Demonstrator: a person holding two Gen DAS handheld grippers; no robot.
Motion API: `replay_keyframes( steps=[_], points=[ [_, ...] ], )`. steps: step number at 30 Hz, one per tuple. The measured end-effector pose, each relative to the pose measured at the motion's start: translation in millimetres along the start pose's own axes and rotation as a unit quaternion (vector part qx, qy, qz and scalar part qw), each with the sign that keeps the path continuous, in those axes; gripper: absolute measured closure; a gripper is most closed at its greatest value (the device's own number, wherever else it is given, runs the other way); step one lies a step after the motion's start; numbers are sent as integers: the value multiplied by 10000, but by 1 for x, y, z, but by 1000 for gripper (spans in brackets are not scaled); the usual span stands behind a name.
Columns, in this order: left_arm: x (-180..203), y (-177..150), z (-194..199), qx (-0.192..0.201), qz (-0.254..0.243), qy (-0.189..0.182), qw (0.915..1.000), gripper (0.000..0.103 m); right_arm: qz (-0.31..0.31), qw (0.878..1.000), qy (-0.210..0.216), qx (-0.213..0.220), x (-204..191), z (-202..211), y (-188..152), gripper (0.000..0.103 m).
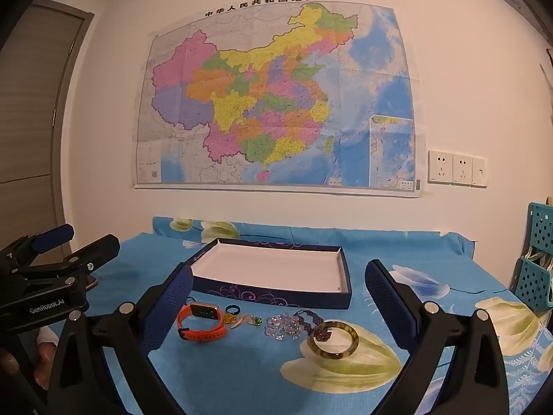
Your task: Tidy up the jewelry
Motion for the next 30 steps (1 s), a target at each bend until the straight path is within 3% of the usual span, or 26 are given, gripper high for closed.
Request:
replay_keyframes(
  steps=[30],
  points=[
    [0,-1,4,89,14,-17,10000,6,-7,10000,19,-77,4,-2,-1,6]
  ],
)
Point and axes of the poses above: each gripper's, at about its wrist camera, not at the fingertips, and z roughly against the way its jaws point, x to its right, y to its top, the point moved 4 cm from there along -z, roughly the way its jaws point, and after that the axes turned 15 degrees about z, right-handed, at the moved point
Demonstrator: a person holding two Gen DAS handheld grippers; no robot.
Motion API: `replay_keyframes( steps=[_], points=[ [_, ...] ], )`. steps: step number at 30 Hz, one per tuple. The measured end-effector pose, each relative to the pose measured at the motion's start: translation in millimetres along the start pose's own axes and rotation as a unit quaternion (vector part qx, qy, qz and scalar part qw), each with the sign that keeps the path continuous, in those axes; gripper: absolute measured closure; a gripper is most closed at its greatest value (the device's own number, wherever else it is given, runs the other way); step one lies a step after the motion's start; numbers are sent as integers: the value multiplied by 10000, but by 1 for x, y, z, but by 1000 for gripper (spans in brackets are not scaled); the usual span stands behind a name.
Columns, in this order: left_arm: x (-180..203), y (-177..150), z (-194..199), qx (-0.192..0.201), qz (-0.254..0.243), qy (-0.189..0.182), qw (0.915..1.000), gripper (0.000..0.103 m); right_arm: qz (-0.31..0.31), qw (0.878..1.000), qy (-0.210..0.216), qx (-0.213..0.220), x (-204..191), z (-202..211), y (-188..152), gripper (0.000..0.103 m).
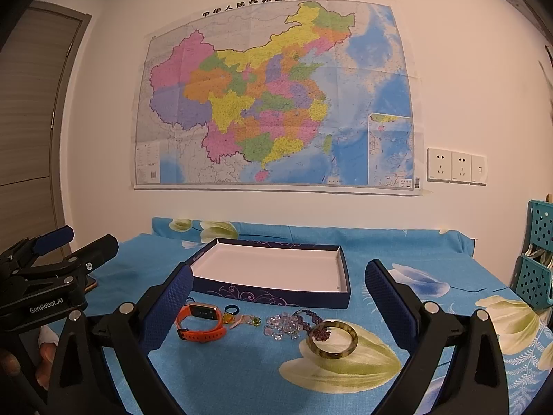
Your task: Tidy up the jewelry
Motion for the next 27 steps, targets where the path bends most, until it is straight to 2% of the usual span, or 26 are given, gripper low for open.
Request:
replay_keyframes(
  steps=[27],
  points=[
    [-2,1,-4,-10,27,2,10000,6,-8,10000,42,-33,-1,-2,-1,6]
  ],
)
Point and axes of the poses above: each gripper's, at about its wrist camera, not at the fingertips, and z roughly against the way its jaws point, x to its right, y to its top, the point moved 4 cm from there along -z, roughly the way its jaws point, and after that the axes turned 15 degrees about z, right-handed, at the moved point
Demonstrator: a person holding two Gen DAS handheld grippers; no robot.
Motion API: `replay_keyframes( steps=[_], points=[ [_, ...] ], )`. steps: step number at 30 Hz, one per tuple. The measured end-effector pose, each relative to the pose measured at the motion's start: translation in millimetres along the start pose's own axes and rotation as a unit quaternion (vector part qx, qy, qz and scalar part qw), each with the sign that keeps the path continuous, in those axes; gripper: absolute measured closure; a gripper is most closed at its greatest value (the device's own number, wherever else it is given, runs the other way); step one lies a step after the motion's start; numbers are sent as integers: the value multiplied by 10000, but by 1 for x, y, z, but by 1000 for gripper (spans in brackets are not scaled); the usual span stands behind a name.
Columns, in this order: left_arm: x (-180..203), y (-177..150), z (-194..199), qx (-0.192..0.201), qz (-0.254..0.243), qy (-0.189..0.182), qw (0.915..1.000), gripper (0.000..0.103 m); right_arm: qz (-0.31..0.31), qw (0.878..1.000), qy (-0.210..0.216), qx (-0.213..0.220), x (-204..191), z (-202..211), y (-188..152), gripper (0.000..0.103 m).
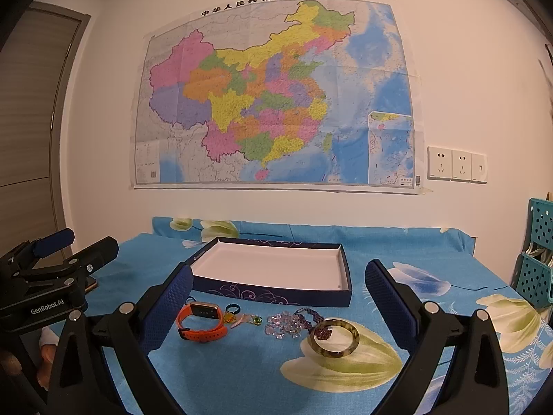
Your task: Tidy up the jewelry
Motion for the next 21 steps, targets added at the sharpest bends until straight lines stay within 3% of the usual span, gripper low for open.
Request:
replay_keyframes(
  steps=[21],
  points=[
    [-4,-6,-4,-19,20,-5,10000,6,-16,10000,2,-29,-1,0,0,6]
  ],
)
Point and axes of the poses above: each gripper's, at about its wrist camera, not at the fingertips, and z roughly against the way its jaws point, x to its right, y to its top, the point moved 4 cm from there along -z, roughly the way its jaws point, and after that the axes turned 15 degrees about z, right-handed, at the moved point
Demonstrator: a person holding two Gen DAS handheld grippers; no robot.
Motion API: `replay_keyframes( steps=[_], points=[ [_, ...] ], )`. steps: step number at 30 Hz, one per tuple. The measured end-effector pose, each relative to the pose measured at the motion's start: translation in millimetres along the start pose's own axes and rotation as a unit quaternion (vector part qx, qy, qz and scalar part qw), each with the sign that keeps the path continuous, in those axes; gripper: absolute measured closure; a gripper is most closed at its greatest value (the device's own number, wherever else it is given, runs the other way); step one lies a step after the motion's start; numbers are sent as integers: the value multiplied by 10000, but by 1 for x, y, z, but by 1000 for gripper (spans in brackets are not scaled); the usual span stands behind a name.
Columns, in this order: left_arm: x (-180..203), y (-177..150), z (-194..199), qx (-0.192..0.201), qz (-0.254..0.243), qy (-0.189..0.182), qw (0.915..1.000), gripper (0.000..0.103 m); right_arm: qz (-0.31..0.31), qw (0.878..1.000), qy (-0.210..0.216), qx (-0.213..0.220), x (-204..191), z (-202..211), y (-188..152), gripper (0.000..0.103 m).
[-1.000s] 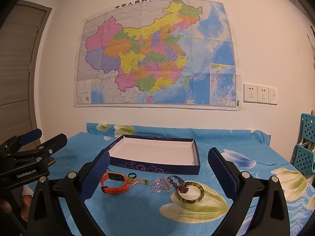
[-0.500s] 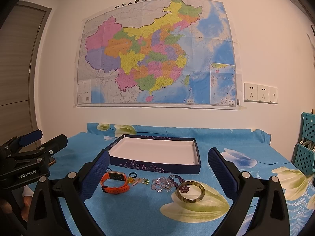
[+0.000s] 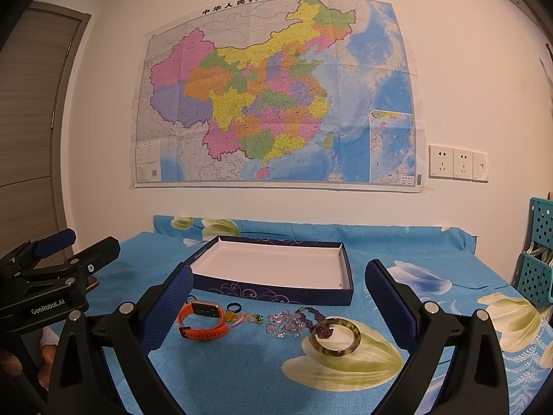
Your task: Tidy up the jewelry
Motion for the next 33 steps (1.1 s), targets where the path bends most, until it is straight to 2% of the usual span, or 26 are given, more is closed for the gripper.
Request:
replay_keyframes(
  steps=[33],
  points=[
    [-1,-6,-1,-14,17,3,10000,6,-39,10000,15,-21,-4,-2,-2,6]
  ],
)
Point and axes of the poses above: each gripper's, at about its wrist camera, not at the fingertips, and z roughly against the way its jaws point, x to its right, y to its top, the point moved 4 cm from there along -z, roughly the way its jaws point, and after that the axes turned 15 degrees about z, right-handed, at the moved point
